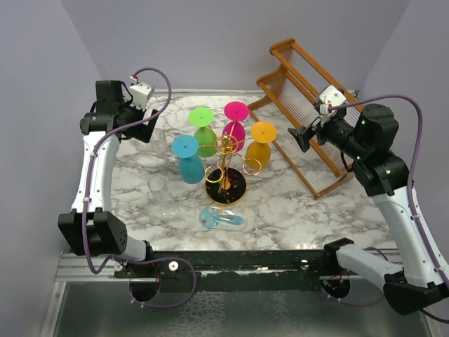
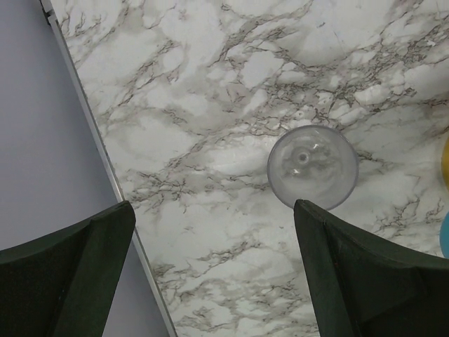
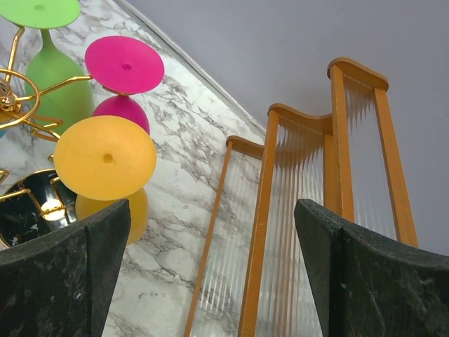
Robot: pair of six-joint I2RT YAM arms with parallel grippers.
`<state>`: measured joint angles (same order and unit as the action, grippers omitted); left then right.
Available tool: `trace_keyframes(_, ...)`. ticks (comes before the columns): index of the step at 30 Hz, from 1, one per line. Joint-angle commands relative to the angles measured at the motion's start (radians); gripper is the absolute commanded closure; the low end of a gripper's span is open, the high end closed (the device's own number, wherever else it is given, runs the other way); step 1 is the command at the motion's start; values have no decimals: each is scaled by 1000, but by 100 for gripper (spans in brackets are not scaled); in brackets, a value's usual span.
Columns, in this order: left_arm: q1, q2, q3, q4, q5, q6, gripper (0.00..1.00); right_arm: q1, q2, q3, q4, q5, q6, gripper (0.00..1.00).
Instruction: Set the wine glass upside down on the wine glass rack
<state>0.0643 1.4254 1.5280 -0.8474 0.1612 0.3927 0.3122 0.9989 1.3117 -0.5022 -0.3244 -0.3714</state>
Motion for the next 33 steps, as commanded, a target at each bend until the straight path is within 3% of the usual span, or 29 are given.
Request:
trace_keyframes(1, 4, 45, 64, 2, 19, 4, 1, -4, 6, 7, -2, -22, -5, 0)
trace_keyframes(9, -30, 123, 106, 2, 19, 4, 1, -4, 6, -2, 3, -11, -8, 0)
trace_keyframes(10, -36, 128, 106, 2, -71, -194, 1, -5, 6, -2, 2, -11, -9, 0)
trace_keyframes(11, -42, 134, 104, 2, 207, -175, 38, -4, 6, -2, 2, -10, -9, 0)
trace_keyframes(17, -67, 165, 107, 2, 197, -153, 56, -4, 6, -8, 4, -10, -10, 0)
trace_keyframes(26, -79, 171, 108, 2, 151, -132, 59, -5, 0, -17, 6, -9, -12, 0)
trace_keyframes(27, -80, 170, 107, 210, 148, -129, 59, -5, 0, -18, 6, -10, -11, 0)
trace_keyframes(28, -80, 170, 106, 22, 145, -128, 59, -5, -1, -19, 6, -11, -12, 0)
trace_keyframes(33, -81, 172, 107, -14, 120, -115, 63, -5, -1, -21, 8, -13, -12, 0)
